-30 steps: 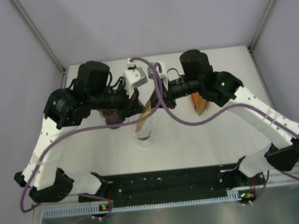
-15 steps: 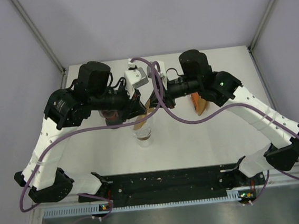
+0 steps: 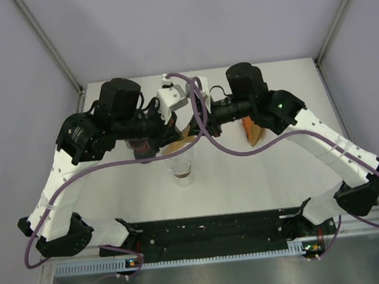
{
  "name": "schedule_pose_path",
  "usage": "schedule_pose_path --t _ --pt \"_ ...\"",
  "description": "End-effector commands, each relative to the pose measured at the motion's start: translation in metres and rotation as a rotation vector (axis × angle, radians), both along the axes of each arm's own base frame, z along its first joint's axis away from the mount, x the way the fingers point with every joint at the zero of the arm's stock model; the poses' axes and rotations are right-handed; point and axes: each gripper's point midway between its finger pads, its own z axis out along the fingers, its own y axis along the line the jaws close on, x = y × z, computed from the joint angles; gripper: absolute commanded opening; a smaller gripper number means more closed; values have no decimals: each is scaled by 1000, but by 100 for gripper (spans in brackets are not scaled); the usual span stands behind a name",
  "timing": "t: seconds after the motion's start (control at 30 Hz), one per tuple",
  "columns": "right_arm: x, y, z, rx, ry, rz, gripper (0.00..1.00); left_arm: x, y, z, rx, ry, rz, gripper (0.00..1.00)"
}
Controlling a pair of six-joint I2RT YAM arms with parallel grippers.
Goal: Place the coffee filter in the dripper
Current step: Adjust the coffee filter at the center of the board.
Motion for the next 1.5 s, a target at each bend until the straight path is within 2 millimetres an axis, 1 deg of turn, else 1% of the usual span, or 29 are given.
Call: schedule_pose_path --t 0.0,0.07,0.1,0.17,0.27,0.37,0.4,0.43,0.53,0.63,0.73,0.8,0.87,0.93,1.0,1.07,1.1,1.2,1.23,1.27,1.3,1.33,1.4,1.43,1.47 --pt "-1 5 34 75 -51 -12 0 40 11 15 27 -172 152 0" --pt "4 4 34 75 -47 -41 0 57 22 16 65 -228 246 0" --pt "5 5 35 75 -45 -48 0 62 27 19 75 -255 275 0" --pt "6 4 35 75 -38 -56 0 63 30 24 73 -277 278 5" --pt "6 7 33 73 -23 -47 0 54 26 27 48 -268 234 12" --pt "1 10 32 76 -15 -7 0 44 20 24 36 -238 172 17" --pt "0 10 33 80 -17 2 0 36 16 23 24 -220 131 18" --pt "-2 9 34 82 -19 12 0 24 11 23 2 -199 65 20" --pt "-3 7 35 87 -19 29 0 8 8 20 -9 -158 -9 25" --pt "-6 5 36 92 -20 46 0 1 7 17 -10 -141 -42 27" --pt "-10 5 36 97 -25 71 0 6 8 17 3 -156 -19 27" --pt "-14 4 37 102 -31 92 0 13 11 16 17 -176 8 26" --pt "-17 3 37 105 -35 107 0 17 14 14 35 -188 25 22" --pt "-20 2 38 109 -45 123 0 17 14 9 45 -182 26 19" --pt "-22 2 37 111 -50 144 0 13 13 6 45 -162 8 13" --pt "-20 2 37 115 -55 148 0 9 10 6 31 -147 -13 6" --pt "-17 3 37 114 -54 143 0 8 10 7 29 -143 -12 0" --pt "-10 5 39 117 -62 122 0 13 12 11 14 -136 44 0" --pt "-4 6 42 119 -70 91 2 16 12 14 3 -141 71 0" --pt "4 5 43 120 -75 43 13 21 14 15 1 -139 107 0" --pt "21 4 43 118 -84 -58 23 28 17 18 -3 -146 155 0" --pt "36 0 48 126 -102 -157 36 36 22 21 -8 -156 211 0" --pt "64 -12 56 146 -127 -350 49 58 34 26 -10 -174 349 0" --pt "74 -19 59 160 -133 -431 52 67 42 27 -7 -183 417 0" --pt "83 -27 68 192 -147 -505 55 75 49 30 -14 -186 471 0"
